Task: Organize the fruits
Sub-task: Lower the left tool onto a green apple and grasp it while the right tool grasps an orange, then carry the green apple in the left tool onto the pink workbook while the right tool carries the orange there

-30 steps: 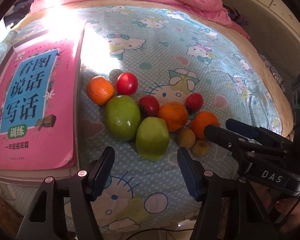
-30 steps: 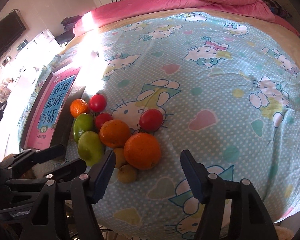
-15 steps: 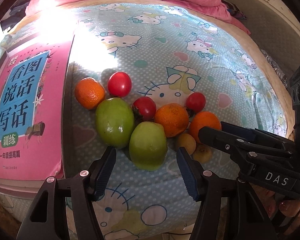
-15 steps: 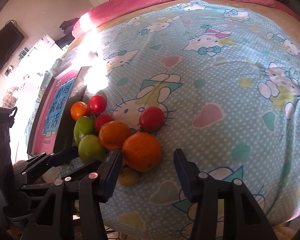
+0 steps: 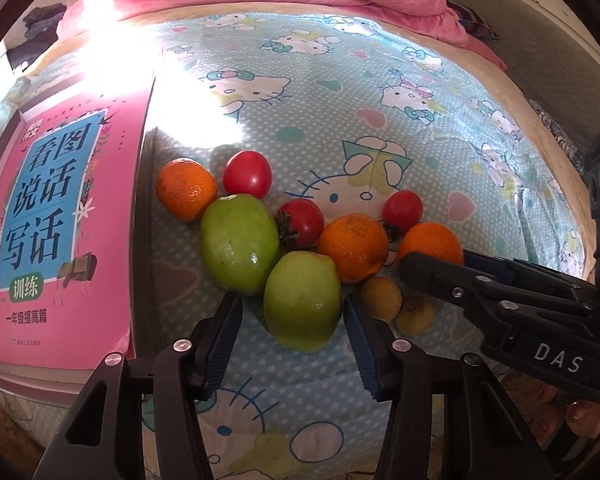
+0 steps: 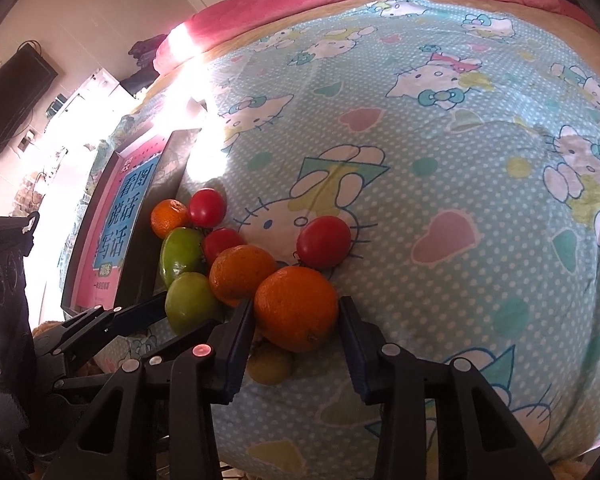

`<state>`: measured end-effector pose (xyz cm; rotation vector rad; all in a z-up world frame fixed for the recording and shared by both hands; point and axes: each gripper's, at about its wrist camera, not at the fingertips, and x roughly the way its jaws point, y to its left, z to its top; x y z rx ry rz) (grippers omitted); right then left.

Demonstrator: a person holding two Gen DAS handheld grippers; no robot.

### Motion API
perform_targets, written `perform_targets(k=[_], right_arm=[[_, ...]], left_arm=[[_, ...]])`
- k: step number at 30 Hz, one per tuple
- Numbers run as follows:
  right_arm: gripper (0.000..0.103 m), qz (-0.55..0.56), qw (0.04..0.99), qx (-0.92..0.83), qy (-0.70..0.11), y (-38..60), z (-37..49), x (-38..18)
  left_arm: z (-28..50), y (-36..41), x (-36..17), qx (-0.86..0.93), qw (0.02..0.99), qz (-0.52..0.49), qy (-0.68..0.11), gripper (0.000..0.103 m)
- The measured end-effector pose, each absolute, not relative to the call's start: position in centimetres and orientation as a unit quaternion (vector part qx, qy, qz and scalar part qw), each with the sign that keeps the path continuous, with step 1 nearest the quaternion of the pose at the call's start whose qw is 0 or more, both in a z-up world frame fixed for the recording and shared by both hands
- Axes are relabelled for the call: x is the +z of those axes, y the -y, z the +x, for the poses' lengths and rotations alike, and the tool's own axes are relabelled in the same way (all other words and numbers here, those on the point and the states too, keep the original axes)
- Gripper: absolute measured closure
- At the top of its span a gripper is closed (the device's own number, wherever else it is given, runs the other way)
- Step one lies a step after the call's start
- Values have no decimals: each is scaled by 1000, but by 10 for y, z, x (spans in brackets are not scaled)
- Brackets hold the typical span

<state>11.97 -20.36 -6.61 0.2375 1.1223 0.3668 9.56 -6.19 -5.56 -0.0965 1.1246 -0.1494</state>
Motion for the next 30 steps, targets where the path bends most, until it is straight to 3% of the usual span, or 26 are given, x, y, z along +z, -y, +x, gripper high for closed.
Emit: perform_targets(k=[4,30], right_arm=[[61,126,833,164,-513,214,114,-60],[61,127,862,211,-444,194,100,-33]], left_arm=[[93,65,-54,-86,841,-41,-533,61],[68,28,-12,-93,860,-72,-496,61]])
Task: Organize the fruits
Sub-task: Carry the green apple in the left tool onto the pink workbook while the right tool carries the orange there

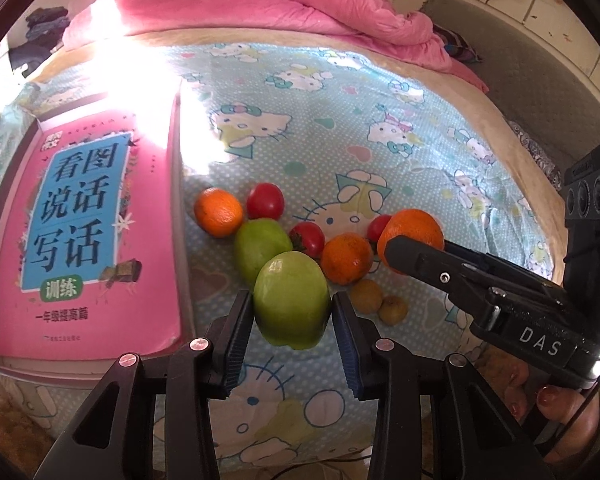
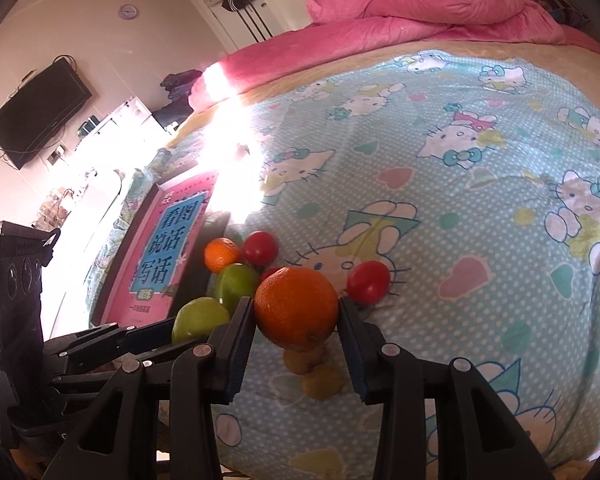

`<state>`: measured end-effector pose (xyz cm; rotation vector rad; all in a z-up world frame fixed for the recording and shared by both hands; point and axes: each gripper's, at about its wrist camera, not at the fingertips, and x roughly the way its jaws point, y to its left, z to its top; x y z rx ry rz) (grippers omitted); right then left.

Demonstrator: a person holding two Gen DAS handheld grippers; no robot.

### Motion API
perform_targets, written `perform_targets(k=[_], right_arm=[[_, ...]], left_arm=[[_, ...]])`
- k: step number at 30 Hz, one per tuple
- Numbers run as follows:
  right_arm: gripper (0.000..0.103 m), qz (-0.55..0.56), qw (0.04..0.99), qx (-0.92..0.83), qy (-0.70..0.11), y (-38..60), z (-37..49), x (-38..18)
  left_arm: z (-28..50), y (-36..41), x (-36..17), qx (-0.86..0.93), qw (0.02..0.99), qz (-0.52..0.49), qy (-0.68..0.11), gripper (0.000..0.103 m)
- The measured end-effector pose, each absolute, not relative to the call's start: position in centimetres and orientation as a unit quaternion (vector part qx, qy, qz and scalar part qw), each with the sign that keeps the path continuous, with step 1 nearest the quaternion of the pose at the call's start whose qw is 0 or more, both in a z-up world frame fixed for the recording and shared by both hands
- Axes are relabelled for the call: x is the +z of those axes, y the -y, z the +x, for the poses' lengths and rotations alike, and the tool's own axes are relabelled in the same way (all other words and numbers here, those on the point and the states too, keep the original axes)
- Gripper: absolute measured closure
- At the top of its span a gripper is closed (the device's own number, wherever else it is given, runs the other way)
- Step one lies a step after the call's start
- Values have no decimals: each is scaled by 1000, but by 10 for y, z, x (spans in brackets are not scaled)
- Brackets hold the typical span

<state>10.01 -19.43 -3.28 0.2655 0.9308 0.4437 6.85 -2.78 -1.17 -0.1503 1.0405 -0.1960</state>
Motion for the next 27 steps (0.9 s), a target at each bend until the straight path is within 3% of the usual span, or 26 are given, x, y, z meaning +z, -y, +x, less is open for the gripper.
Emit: perform_targets(k=[27], right_arm=[[61,80,863,324,-379,116,68,-7]], left_arm=[[41,-87,-1,13,870,-126,-476,61]])
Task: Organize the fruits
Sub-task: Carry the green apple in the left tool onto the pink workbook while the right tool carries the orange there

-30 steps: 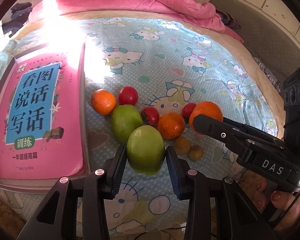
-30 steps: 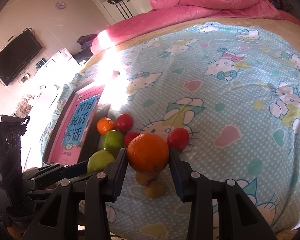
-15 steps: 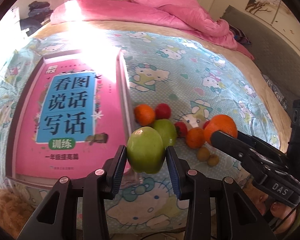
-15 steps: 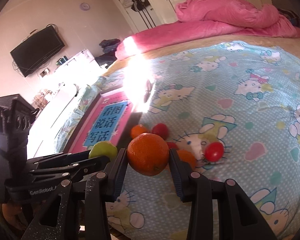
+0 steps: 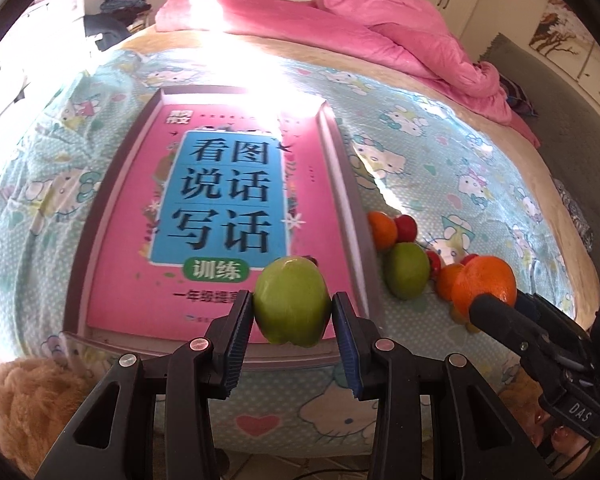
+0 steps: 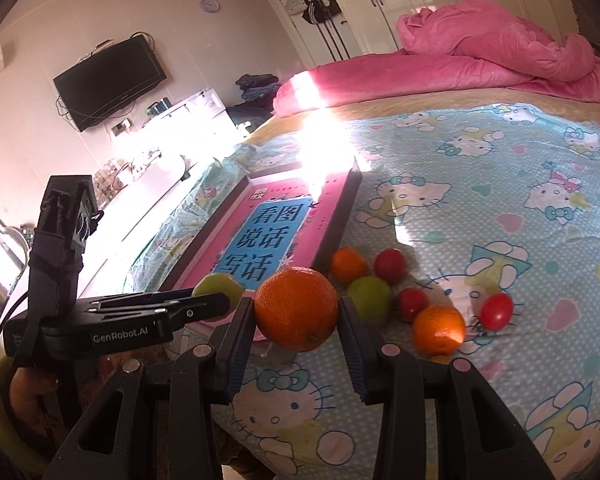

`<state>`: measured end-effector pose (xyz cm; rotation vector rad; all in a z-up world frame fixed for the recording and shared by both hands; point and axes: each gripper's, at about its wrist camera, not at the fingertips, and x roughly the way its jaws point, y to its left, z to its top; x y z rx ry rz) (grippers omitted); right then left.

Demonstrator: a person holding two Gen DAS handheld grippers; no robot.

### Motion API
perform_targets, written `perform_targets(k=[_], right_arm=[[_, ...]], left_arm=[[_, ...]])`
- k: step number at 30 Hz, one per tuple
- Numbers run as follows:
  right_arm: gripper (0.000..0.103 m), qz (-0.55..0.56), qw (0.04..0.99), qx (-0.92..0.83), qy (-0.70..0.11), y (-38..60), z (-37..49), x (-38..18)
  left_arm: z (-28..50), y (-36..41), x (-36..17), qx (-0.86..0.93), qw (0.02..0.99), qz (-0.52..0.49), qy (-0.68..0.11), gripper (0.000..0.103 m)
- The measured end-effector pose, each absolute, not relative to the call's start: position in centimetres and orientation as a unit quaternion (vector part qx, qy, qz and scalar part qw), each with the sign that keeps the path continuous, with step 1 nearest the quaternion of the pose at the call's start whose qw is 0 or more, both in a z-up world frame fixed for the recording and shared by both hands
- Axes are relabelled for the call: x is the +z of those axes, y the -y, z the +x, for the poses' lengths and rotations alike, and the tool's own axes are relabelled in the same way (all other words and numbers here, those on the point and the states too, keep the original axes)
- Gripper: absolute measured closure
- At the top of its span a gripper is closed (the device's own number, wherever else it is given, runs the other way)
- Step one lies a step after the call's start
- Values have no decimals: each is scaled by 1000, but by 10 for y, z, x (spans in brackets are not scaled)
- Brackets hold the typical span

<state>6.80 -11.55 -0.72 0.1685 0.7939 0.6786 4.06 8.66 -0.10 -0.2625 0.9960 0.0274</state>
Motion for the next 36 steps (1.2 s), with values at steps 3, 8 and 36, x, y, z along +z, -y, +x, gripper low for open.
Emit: perform_targets(k=[3,8,36], right_arm=[[61,67,862,330,-378,107,66,-8],[61,60,857,340,-383,94,65,-12],[61,-12,836,358,-416,25,86,-38]], left_arm=[[38,-99,1,27,871,-132,-473,61],[35,-123,-2,59,868,-143,-471,61],[40,-174,-29,137,843,-181,-488,61]])
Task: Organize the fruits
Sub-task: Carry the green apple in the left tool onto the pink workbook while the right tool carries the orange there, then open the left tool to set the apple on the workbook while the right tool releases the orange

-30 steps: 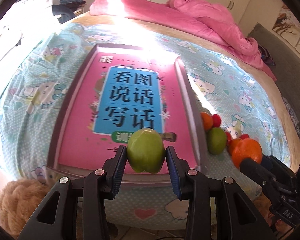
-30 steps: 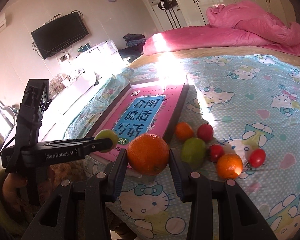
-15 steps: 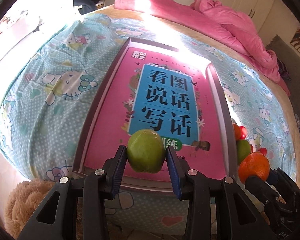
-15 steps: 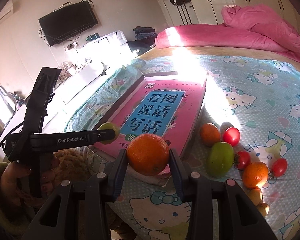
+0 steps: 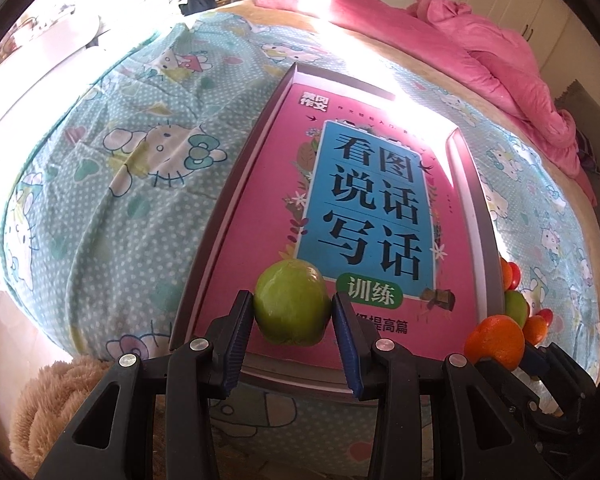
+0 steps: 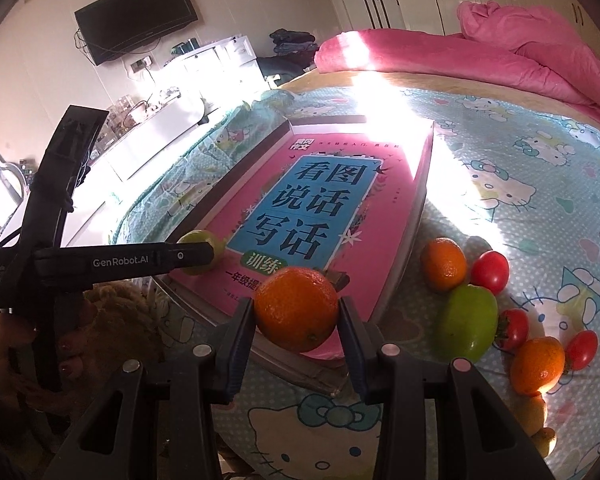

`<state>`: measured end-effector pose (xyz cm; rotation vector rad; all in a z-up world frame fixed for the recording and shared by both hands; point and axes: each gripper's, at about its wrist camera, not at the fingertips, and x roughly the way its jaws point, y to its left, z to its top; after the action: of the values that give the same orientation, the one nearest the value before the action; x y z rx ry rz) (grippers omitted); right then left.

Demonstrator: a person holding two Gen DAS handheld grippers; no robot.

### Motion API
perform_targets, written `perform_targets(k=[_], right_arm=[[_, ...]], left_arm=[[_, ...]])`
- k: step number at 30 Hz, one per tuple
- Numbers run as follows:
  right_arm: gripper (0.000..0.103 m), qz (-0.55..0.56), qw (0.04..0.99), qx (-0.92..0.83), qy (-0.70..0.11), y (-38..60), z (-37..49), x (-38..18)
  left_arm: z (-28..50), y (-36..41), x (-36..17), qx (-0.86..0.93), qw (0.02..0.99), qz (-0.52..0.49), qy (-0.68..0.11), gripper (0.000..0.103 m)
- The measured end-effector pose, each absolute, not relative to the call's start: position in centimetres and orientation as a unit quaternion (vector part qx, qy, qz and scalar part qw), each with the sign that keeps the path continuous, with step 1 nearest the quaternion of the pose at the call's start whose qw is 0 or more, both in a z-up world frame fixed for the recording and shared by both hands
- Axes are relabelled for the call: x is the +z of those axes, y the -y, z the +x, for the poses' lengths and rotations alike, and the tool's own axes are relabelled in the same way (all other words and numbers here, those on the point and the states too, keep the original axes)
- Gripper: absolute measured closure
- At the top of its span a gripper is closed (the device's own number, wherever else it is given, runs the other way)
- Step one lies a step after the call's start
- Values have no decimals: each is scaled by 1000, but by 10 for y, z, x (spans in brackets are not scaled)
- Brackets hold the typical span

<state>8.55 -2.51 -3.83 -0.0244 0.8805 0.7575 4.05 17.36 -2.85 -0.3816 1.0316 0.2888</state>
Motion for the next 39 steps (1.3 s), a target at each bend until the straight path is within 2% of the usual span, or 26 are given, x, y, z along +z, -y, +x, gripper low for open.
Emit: perform_targets(k=[19,34,39], right_arm=[[60,-63,836,351,-418,12,79,-48],[60,-51,835,351,-421,19,75,-47],[60,-45,835,351,-420,22,73,-45]], left_arm=[[38,-179,-28,159,840,-183,-486,61],[37,-181,-28,169,838,-184,-485,60],[37,-182,-30,176,835,-184,-488,53]])
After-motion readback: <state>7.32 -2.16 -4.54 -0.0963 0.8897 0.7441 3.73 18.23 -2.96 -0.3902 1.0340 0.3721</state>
